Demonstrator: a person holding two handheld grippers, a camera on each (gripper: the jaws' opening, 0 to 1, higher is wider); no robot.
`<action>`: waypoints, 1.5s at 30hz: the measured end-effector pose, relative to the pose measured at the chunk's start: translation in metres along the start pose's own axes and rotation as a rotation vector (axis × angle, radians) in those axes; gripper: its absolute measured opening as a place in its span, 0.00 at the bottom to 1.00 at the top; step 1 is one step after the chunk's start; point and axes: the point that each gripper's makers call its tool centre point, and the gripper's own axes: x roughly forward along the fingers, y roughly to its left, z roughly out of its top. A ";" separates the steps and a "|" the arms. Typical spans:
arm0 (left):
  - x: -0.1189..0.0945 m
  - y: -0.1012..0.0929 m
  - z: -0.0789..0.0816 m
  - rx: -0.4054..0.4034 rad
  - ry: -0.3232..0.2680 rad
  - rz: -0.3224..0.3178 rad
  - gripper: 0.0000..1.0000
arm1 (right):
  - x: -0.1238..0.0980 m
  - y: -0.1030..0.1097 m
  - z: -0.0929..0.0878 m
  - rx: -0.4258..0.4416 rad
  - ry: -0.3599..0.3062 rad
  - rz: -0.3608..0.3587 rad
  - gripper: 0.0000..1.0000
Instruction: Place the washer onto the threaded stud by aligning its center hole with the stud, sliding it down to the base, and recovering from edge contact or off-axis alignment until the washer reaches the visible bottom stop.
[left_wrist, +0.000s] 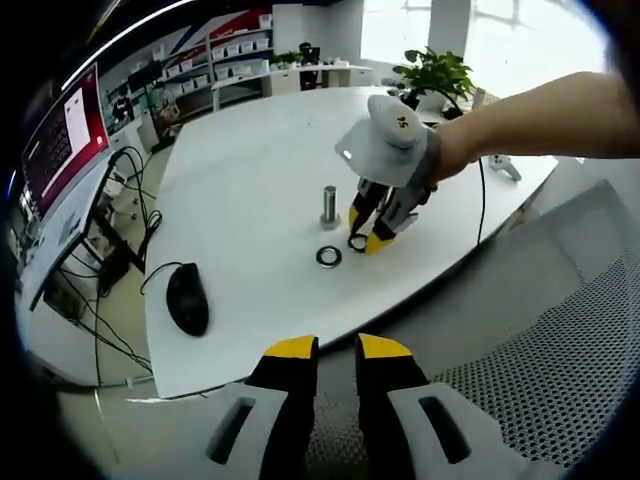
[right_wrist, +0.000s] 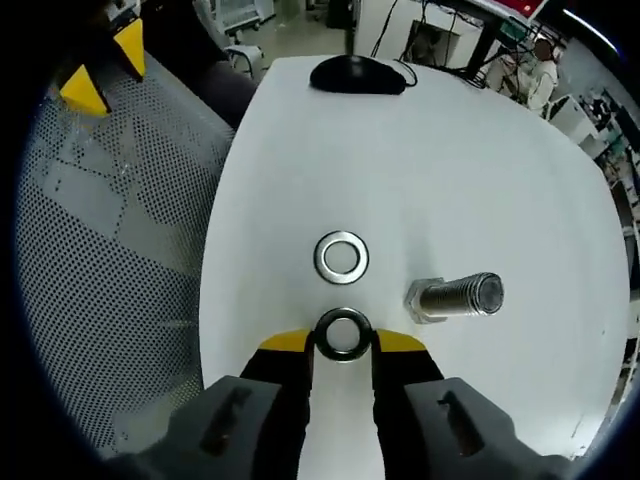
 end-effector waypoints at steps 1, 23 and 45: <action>0.000 0.000 0.000 0.000 0.000 0.000 0.12 | 0.001 -0.002 0.000 0.001 0.001 0.002 0.24; -0.001 -0.001 0.000 -0.001 -0.001 0.000 0.12 | -0.007 -0.008 0.001 -0.011 0.018 -0.012 0.24; -0.001 0.000 0.000 0.001 -0.001 -0.005 0.12 | -0.062 -0.019 0.025 -0.071 -0.007 0.017 0.23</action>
